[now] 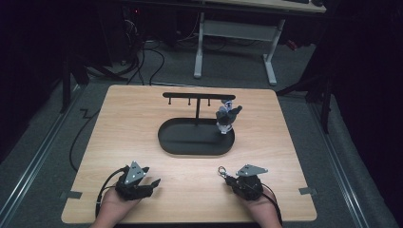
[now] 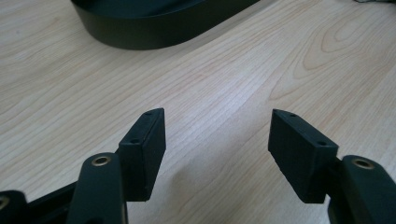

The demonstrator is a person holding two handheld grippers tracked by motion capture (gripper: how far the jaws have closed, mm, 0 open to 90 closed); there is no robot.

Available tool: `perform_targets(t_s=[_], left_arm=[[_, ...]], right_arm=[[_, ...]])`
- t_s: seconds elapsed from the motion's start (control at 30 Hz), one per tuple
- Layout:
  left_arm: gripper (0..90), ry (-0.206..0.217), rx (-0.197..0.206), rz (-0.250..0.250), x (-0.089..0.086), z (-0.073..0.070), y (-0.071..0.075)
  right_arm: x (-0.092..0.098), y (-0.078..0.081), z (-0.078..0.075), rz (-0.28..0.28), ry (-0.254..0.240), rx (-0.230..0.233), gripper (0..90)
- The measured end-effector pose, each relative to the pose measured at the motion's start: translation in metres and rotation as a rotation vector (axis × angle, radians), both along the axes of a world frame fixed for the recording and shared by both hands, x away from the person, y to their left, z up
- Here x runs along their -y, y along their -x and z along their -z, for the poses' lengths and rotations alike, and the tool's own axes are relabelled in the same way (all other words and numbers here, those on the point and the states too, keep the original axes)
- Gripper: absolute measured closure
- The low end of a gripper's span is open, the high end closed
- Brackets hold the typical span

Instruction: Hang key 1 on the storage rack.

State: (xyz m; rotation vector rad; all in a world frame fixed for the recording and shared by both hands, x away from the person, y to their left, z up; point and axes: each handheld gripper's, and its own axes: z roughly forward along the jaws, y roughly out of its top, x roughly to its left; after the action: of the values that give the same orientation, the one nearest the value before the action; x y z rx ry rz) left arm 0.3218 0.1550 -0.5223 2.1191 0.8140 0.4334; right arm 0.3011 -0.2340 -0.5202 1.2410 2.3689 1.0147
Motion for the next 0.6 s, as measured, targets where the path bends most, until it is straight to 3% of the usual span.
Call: perform_targets(t_s=[0.2, 0.37, 0.6], left_arm=[[37.4, -0.006, 0.002, 0.003, 0.002, 0.000, -0.001], [37.5, 0.000, -0.002, -0.009, -0.003, 0.000, 0.001], [37.6, 0.010, -0.001, -0.022, -0.008, -0.001, 0.001]], right_arm=[[-0.003, 0.000, -0.002, 0.010, -0.003, 0.026, 78.3], [-0.006, -0.005, -0.003, 0.031, 0.022, 0.039, 84.0], [0.011, -0.006, 0.000, 0.078, 0.050, 0.026, 88.3]])
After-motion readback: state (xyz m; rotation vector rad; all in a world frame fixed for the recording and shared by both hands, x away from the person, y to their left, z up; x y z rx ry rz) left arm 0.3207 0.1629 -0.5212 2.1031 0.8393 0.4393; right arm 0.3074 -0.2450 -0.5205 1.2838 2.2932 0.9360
